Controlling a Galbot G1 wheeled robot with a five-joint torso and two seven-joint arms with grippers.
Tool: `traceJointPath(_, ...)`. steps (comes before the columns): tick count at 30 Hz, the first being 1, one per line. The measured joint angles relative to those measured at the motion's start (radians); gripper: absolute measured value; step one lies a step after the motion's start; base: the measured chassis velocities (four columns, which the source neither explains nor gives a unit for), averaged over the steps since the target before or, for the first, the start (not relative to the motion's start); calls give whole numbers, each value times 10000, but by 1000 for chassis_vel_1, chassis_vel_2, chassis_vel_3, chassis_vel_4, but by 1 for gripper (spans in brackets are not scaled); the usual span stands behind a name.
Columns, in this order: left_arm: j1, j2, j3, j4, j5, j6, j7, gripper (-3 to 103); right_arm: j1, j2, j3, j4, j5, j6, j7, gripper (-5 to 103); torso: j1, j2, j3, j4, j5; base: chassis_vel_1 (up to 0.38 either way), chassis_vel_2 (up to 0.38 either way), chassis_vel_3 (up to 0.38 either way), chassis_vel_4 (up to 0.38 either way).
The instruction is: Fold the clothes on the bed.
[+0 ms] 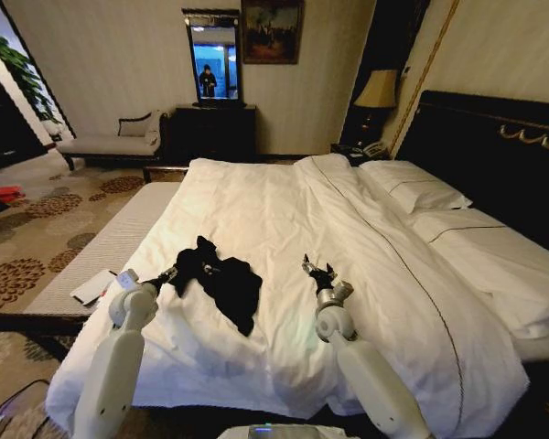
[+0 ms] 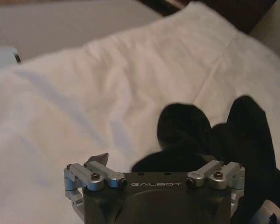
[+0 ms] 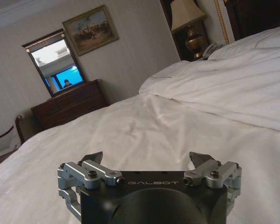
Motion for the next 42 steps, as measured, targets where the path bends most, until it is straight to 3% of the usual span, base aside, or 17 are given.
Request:
traceJointPath(13,-1350,42,706,710,-1010,324,-807,103,72,93,196,-152,-17,-45,77,100,0,0,-1,1,2,0,0,0,0)
traceJointPath(16,-1376,53,716,706,-1246,374,-1003,101,67,67,240,-151,-17,-46,78,100,0,0,-1,2,2,0,0,0,0)
traceJointPath(19,-1257,101,660,461,-1661,508,-1330,85,37,12,293,-142,-26,-46,79,100,0,0,-1,1,2,0,0,0,0)
traceJointPath(23,-969,167,539,87,-1849,593,-1441,82,7,-24,295,-110,-44,-46,81,100,-1,1,-1,2,2,0,0,0,0)
traceJointPath(27,-722,220,385,-302,-2138,623,-1531,93,-16,-50,275,-77,-54,-46,94,100,-1,0,-1,3,0,0,0,0,0)
traceJointPath(28,-643,255,261,-531,-2448,627,-1644,99,-31,-68,260,-55,-55,-46,100,100,-1,0,-1,3,1,0,0,0,0)
traceJointPath(34,-782,351,-218,-934,-3666,627,-2097,100,-90,-137,150,-85,-113,-59,139,100,-2,1,-2,2,2,0,0,0,0)
traceJointPath(42,-1288,287,-195,-640,-4163,624,-2534,100,8,-120,-122,-207,-158,-124,268,100,0,0,-1,0,-1,0,0,0,0)
